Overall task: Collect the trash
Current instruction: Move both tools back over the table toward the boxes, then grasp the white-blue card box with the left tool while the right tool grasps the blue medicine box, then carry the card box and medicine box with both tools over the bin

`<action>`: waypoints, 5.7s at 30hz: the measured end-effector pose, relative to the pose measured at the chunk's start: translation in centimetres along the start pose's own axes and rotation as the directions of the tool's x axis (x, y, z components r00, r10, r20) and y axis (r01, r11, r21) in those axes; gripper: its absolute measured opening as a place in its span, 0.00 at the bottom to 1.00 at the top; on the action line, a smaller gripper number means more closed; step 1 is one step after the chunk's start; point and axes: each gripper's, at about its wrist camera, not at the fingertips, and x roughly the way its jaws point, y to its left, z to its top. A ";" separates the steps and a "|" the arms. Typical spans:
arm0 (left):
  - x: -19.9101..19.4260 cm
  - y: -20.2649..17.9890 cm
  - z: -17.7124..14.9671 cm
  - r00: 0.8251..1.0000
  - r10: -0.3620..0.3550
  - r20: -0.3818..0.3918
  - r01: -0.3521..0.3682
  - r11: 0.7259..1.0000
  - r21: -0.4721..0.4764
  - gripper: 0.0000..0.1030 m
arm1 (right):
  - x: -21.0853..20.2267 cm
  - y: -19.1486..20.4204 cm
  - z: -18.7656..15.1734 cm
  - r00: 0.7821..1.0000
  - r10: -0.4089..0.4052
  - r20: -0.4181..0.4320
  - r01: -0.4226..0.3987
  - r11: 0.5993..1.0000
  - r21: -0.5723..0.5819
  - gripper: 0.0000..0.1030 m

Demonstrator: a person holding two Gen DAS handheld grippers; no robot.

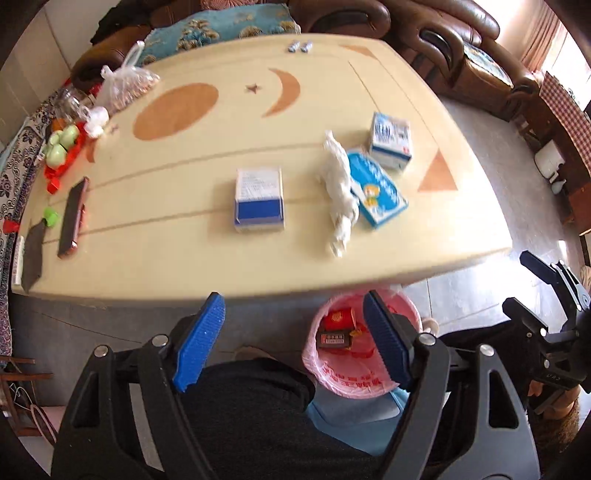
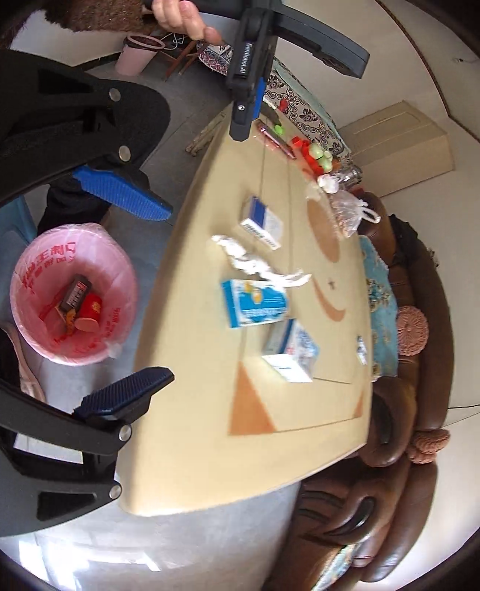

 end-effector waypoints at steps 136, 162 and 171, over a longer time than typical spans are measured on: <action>4.3 -5.2 -2.6 0.989 -0.080 -0.125 0.109 0.963 0.247 0.61 | 0.9 4.9 1.0 0.965 -0.163 -0.204 0.106 0.959 -0.263 0.60; 15.4 -9.5 -14.2 0.962 -0.141 -0.234 0.195 0.955 0.224 0.61 | 4.8 5.1 -12.4 0.930 -0.119 -0.349 0.072 0.987 -0.146 0.60; 20.7 -8.9 -16.2 0.938 -0.143 -0.315 0.195 0.971 0.141 0.61 | 8.7 3.1 -15.6 0.904 -0.114 -0.411 0.084 0.992 -0.090 0.60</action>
